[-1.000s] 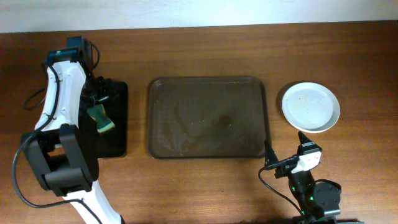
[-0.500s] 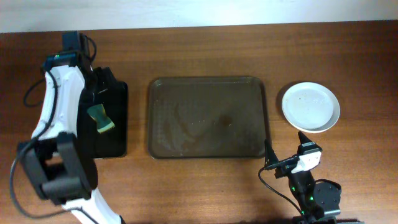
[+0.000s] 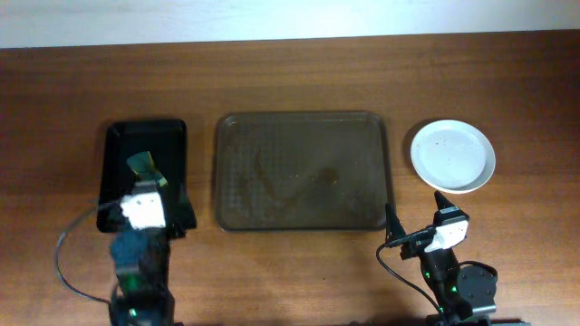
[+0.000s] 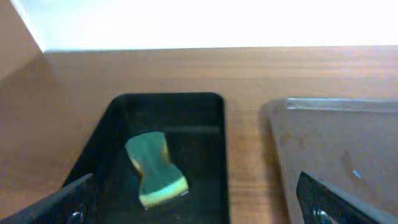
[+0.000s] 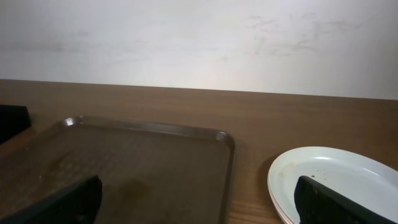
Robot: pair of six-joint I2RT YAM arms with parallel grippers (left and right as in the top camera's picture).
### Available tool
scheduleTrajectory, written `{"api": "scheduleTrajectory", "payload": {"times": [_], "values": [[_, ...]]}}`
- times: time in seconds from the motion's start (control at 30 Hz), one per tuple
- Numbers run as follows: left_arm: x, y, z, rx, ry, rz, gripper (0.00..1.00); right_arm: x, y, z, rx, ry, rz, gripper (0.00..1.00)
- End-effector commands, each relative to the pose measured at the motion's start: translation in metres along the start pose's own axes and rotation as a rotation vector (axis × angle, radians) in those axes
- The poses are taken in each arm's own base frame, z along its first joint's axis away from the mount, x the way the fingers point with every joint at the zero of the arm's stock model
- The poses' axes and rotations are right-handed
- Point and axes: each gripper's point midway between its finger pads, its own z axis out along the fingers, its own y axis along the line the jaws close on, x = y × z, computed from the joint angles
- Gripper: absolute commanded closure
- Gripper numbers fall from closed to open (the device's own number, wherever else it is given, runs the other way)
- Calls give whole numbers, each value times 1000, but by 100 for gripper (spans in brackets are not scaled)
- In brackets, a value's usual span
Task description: Clean dirty plates on tray and stack at the side
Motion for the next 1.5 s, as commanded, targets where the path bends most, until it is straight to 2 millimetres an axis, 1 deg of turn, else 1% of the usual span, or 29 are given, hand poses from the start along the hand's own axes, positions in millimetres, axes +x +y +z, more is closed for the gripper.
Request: {"api": "scheduleTrajectory", "payload": {"times": [0.0, 0.07, 0.13, 0.23, 0.27, 0.3, 0.33, 1.47], "values": [[-1, -12, -19, 24, -103, 182, 1, 3, 5, 0, -23, 5, -3, 2], [1, -9, -28, 0, -132, 179, 1, 3, 5, 0, -23, 5, -3, 2], [12, -8, -31, -7, -119, 180, 1, 3, 5, 0, -23, 5, -3, 2], [18, -8, -35, -5, -109, 181, 1, 3, 5, 0, -23, 5, -3, 2], [14, -7, -38, -6, -128, 178, 1, 3, 4, 0, -22, 5, -3, 2], [5, -7, -43, -10, -174, 173, 1, 3, 5, 0, -23, 5, -3, 2], [-1, -6, -45, -14, -199, 169, 1, 3, 5, 0, -23, 5, -3, 2], [0, -6, -45, -13, -194, 170, 1, 3, 4, 0, -22, 5, -3, 2]]}}
